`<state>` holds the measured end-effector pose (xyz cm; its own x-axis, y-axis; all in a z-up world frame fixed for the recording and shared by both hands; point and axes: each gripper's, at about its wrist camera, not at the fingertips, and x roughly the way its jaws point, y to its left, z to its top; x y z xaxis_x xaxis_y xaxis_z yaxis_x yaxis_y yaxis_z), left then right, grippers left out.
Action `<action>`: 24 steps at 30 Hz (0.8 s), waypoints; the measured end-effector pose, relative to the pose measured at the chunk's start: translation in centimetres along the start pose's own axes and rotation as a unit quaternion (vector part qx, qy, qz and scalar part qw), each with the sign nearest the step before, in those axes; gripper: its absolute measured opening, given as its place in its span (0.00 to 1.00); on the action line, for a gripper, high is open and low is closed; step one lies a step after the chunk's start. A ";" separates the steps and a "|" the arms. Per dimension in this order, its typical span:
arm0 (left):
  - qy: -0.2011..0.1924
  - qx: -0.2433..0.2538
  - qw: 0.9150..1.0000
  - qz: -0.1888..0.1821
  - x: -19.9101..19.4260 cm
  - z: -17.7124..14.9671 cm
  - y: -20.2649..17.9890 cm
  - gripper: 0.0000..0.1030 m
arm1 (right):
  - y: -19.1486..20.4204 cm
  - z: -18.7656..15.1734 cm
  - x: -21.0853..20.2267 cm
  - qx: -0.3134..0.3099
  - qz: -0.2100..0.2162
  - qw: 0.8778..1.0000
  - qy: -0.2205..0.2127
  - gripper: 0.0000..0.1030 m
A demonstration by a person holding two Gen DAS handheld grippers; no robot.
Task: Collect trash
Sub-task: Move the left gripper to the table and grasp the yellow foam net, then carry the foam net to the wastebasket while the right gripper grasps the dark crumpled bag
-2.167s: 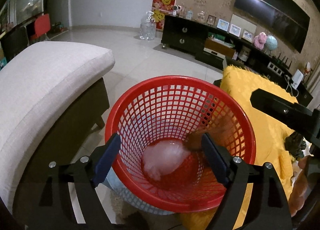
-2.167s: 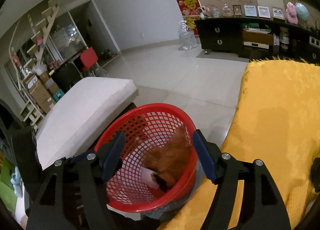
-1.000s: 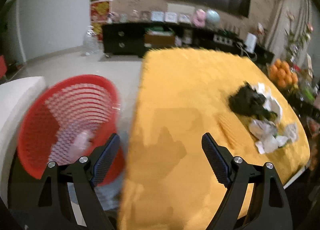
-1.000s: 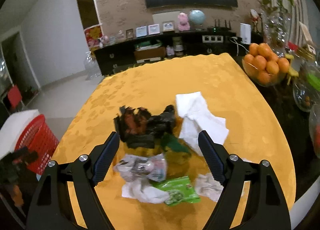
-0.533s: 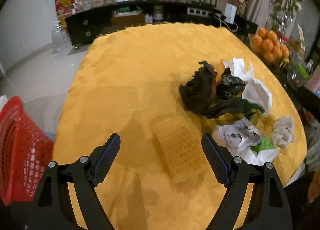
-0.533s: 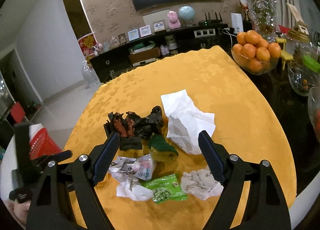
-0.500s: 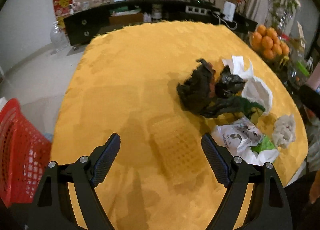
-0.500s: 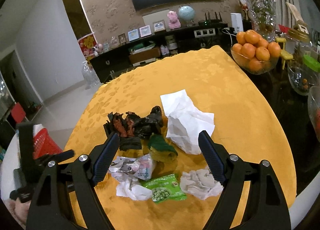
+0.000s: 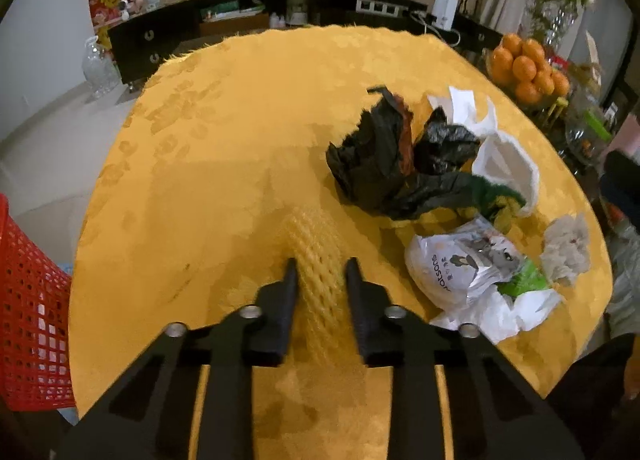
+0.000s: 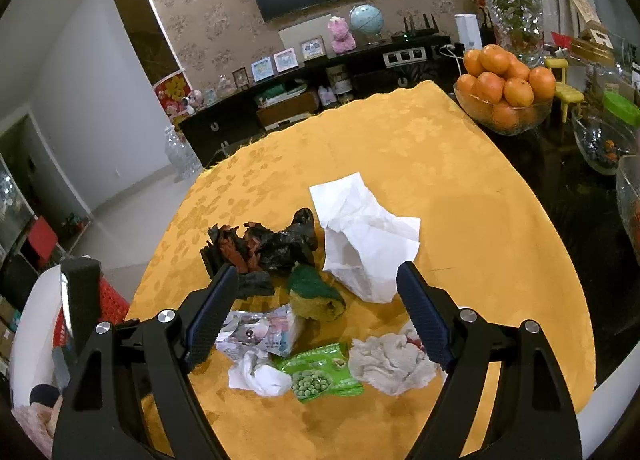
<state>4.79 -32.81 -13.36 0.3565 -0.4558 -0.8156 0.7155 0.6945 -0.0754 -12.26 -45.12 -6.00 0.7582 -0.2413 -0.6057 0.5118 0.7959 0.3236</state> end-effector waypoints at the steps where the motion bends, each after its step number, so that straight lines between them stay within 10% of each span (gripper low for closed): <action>1: -0.002 -0.004 1.000 -0.004 -0.3 0.0 0.3 0.12 | 0.0 0.0 0.2 0.001 -0.001 1.000 0.003 0.76; 13: -0.085 -0.036 0.996 -0.008 -8.5 -1.0 6.0 0.11 | 1.7 -0.7 1.6 -0.031 -0.011 0.999 0.012 0.76; 24: -0.208 -0.083 0.967 0.120 -17.7 -2.5 14.6 0.11 | 7.4 -1.6 3.5 -0.119 0.027 0.992 0.013 0.76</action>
<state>7.42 -13.23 -1.45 0.7360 -0.4303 -0.5226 0.4876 0.8725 -0.0317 -6.45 -39.16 -6.91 0.7697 -0.1833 -0.6115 0.3592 0.9163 0.1774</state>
